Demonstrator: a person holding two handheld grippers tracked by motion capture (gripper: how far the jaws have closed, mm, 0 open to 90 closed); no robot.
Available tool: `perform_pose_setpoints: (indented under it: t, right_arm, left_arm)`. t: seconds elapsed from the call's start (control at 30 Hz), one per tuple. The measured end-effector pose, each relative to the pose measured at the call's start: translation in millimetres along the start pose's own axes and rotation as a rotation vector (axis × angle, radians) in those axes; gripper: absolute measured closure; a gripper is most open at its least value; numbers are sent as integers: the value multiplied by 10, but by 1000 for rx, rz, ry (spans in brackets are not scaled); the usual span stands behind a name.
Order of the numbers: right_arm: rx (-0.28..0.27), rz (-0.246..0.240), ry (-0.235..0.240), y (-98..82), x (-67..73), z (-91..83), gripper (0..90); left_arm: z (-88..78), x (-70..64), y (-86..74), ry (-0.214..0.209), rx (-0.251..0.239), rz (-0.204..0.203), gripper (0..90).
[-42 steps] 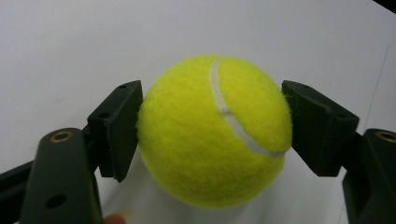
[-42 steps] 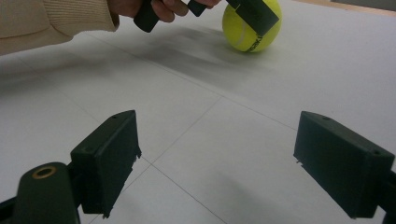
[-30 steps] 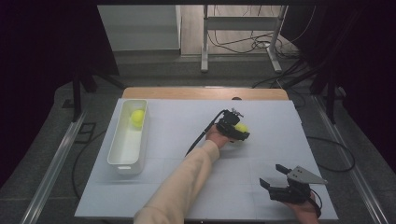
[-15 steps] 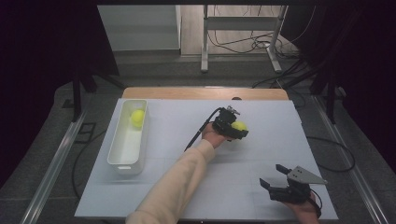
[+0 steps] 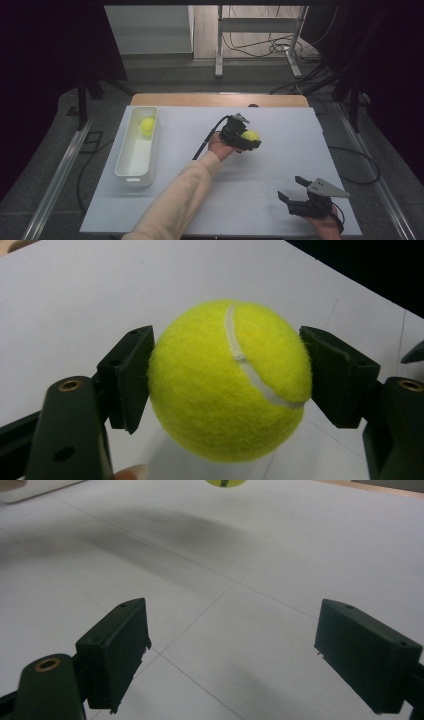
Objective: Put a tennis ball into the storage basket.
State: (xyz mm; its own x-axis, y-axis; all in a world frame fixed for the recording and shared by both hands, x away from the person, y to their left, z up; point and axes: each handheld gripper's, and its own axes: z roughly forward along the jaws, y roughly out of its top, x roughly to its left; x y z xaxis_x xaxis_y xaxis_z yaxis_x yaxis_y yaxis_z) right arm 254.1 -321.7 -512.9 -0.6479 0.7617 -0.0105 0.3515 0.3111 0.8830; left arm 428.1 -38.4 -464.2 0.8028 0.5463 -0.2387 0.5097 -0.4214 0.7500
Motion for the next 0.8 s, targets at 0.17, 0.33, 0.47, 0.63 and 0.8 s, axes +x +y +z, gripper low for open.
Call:
perform_pose_setpoints:
  t: [0.17, 0.33, 0.47, 0.63, 0.8]
  right_arm:
    - [3, -1, 1, 1, 5, 3, 143]
    - [1, 1, -4, 0, 2, 0, 143]
    - [2, 0, -4, 1, 5, -2, 143]
    - [2, 2, -6, -1, 0, -4, 143]
    - [3, 0, -7, -1, 3, -4, 143]
  left_arm:
    - [-102, -27, -28, 11, -12, 12, 269]
    - [-206, -58, -38, 18, -29, 19, 269]
    - [-301, -76, -40, 29, -36, 34, 269]
    - [-414, -83, -53, 44, -54, 33, 269]
    - [-556, -82, -66, 59, -69, 40, 269]
